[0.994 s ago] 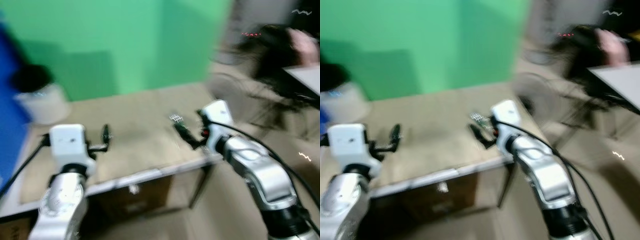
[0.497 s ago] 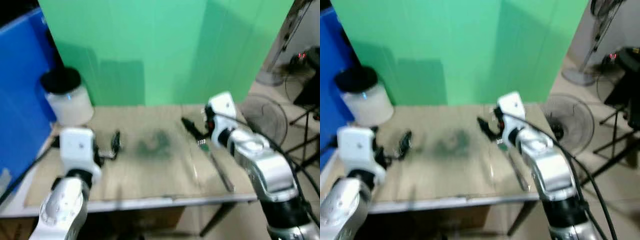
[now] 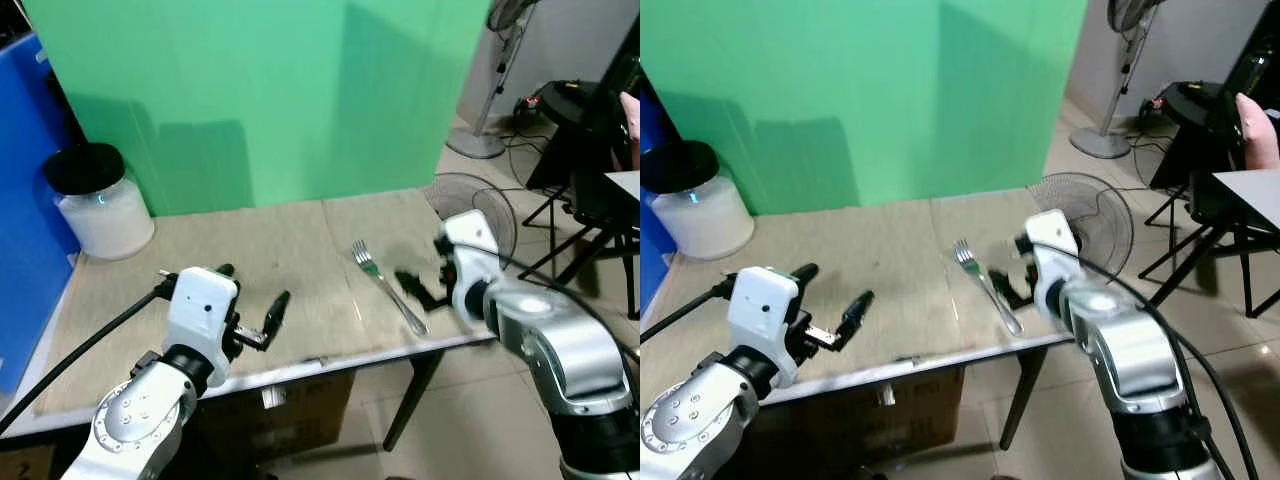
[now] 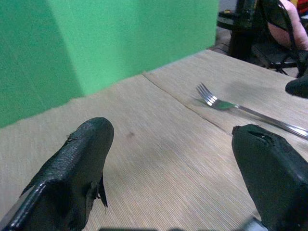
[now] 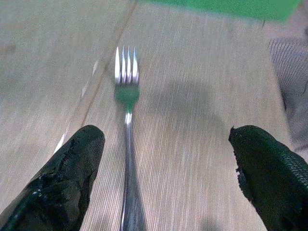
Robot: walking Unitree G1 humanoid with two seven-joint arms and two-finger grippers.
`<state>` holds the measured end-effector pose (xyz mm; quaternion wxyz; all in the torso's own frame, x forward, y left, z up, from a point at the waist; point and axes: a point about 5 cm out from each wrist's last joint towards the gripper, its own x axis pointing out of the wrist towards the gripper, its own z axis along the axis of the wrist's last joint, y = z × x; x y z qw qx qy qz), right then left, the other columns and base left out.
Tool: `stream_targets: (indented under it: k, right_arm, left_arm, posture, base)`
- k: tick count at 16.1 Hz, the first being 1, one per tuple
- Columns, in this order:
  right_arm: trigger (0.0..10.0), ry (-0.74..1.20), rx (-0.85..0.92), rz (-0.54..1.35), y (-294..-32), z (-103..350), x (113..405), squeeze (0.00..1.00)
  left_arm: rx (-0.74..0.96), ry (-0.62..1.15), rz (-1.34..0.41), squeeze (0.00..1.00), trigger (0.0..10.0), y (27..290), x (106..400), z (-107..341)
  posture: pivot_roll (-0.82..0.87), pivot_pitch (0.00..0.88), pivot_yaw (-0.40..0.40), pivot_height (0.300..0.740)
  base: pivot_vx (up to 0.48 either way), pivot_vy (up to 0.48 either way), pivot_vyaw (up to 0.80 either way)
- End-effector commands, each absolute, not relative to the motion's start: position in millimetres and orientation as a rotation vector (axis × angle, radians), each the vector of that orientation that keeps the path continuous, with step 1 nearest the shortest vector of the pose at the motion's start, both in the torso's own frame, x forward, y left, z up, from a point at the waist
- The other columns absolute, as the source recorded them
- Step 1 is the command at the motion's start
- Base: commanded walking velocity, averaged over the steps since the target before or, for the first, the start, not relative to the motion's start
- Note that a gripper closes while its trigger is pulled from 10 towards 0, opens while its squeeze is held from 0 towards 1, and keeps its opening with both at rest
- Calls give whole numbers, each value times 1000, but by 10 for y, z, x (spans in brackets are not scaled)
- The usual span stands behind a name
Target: Setting the table
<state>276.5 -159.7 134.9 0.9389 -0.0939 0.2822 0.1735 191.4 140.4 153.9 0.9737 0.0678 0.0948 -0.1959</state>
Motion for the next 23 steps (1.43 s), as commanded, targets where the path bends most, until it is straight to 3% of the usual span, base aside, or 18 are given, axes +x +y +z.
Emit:
stream_targets:
  k: [1, 2, 3, 12, 16, 17, 18, 19, 20, 23]
  right_arm:
    - [10000, 628, -209, 380, -1553, 1313, 2746, 1000]
    - [10000, 659, -204, 400, -1515, 1267, 2734, 878]
    - [10000, 663, -195, 435, -1462, 1249, 2725, 0]
    - [10000, 483, -139, 461, -1055, 1384, 3086, 0]
    - [10000, 503, -186, 523, -842, 1266, 3314, 0]
    - [9608, 502, -180, 527, -793, 1258, 3376, 0]
    - [4275, 499, -179, 529, -755, 1265, 3422, 0]
    - [2824, 501, -180, 528, -737, 1269, 3447, 0]
    - [0, 505, -175, 519, -729, 1266, 3471, 0]
    - [0, 528, -154, 479, -764, 1238, 3559, 0]
  left_arm:
    - [138, 205, -458, 0, 10000, 1388, 1899, 1558]
    - [140, 213, -489, 0, 10000, 1378, 1880, 1560]
    - [141, 217, -505, 0, 10000, 1370, 1866, 1561]
    - [163, 218, -442, 0, 10000, 1428, 1903, 1574]
    - [158, 226, -504, 0, 10000, 1394, 1887, 1596]
    - [159, 226, -546, 0, 10000, 1369, 1865, 1609]
    - [159, 227, -575, 0, 10000, 1352, 1846, 1621]
    - [157, 228, -591, 0, 10000, 1342, 1833, 1630]
    - [152, 226, -600, 0, 10000, 1333, 1823, 1639]
    - [145, 228, -621, 0, 10000, 1306, 1806, 1641]
  posture:
    - [-57, 23, 0, 740]
    - [-58, 28, 2, 740]
    - [-53, 31, 2, 740]
    - [-38, 45, 4, 740]
    - [-34, 59, 7, 740]
    - [-31, 62, 7, 740]
    - [-28, 64, 6, 740]
    - [-28, 64, 6, 740]
    - [-27, 63, 3, 740]
    - [-30, 63, 2, 740]
  base:
    - [0, 0, 0]
    - [0, 0, 0]
    - [0, 0, 0]
    - [0, 0, 0]
    - [0, 0, 0]
    - [0, 0, 0]
    - [0, 0, 0]
    - [0, 0, 0]
    - [0, 0, 0]
    - [0, 0, 0]
